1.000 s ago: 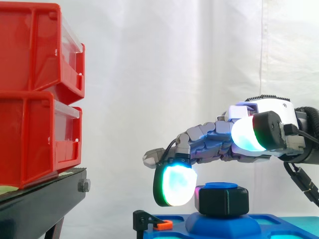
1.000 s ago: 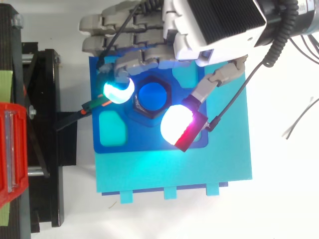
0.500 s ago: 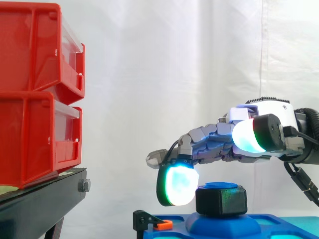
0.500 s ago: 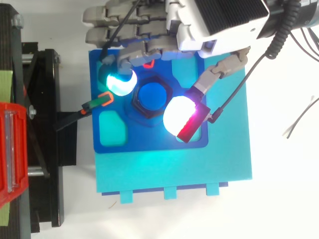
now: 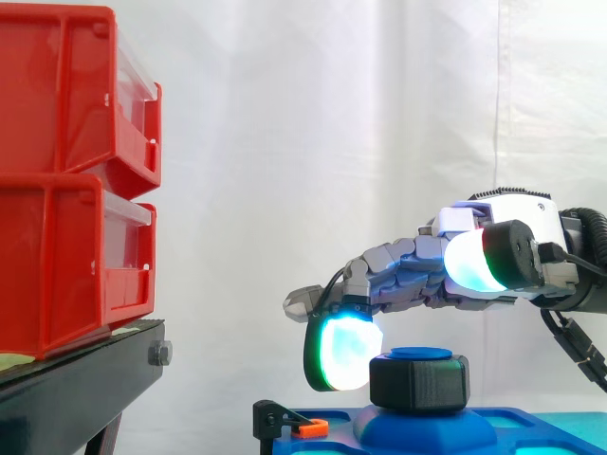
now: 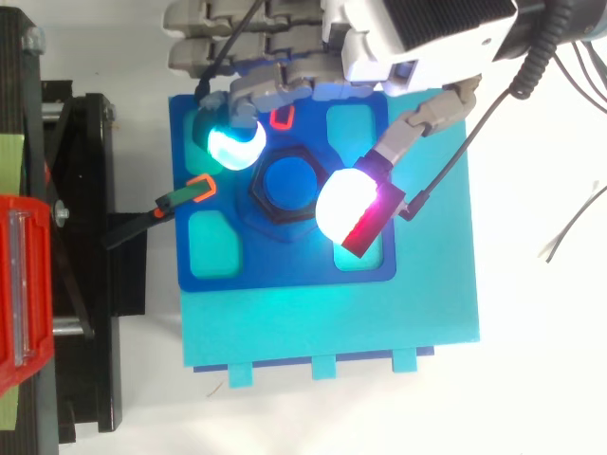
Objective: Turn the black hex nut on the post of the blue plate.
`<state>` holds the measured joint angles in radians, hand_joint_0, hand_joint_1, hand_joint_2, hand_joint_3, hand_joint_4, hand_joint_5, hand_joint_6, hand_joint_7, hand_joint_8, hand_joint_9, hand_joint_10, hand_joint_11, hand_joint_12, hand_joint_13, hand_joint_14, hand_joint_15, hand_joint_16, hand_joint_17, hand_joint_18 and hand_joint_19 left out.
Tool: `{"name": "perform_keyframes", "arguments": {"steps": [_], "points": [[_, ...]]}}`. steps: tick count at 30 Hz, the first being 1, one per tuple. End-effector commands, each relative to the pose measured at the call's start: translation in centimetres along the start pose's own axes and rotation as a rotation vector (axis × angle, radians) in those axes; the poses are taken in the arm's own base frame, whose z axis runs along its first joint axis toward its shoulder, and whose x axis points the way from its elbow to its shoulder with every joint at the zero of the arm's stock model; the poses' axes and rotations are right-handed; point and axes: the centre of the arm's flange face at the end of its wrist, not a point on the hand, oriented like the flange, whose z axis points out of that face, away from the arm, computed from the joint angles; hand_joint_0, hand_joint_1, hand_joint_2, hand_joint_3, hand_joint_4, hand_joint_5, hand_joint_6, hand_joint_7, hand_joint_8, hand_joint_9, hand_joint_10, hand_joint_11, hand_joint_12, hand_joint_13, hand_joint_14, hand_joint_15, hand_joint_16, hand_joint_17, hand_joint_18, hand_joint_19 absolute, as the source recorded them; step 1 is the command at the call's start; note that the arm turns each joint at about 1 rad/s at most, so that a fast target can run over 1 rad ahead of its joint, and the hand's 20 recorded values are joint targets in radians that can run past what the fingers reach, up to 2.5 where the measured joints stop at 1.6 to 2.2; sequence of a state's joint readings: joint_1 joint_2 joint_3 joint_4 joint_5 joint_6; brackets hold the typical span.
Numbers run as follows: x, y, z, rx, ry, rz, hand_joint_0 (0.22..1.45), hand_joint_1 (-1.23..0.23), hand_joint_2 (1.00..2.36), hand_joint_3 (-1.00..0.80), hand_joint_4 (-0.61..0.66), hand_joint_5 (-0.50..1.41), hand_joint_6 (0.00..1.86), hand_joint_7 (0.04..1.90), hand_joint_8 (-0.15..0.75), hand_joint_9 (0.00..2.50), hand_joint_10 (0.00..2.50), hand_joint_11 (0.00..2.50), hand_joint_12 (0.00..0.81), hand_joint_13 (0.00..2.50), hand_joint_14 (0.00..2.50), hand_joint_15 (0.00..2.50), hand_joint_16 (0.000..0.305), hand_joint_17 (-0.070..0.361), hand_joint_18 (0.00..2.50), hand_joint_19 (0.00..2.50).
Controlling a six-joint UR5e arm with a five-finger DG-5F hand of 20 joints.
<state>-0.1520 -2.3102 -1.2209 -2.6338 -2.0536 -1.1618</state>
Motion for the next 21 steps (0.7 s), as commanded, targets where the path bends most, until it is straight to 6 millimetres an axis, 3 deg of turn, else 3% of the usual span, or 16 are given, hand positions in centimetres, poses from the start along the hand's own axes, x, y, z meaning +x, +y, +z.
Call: {"name": "perform_keyframes", "arguments": {"steps": [1,13,21], "points": [[0.0,-0.1,-0.1,0.000,0.000,0.001,0.47,-0.16,1.00,-0.50,0.34,-0.19,0.50,0.99,0.293,0.26,0.00,0.00,0.375,0.19,0.00,0.07,0.053,0.120,0.18,0.29],[-0.2,-0.2,-0.1,-0.004,-0.004,0.000,0.47,-0.16,1.00,-0.50,0.34,-0.19,0.50,0.99,0.290,0.26,0.00,0.00,0.376,0.19,0.00,0.07,0.053,0.120,0.18,0.29],[-2.9,0.7,1.6,-0.027,-0.030,-0.014,0.47,-0.16,1.00,-0.50,0.34,-0.19,0.50,0.99,0.290,0.26,0.00,0.00,0.376,0.20,0.00,0.07,0.053,0.120,0.18,0.29]]}}
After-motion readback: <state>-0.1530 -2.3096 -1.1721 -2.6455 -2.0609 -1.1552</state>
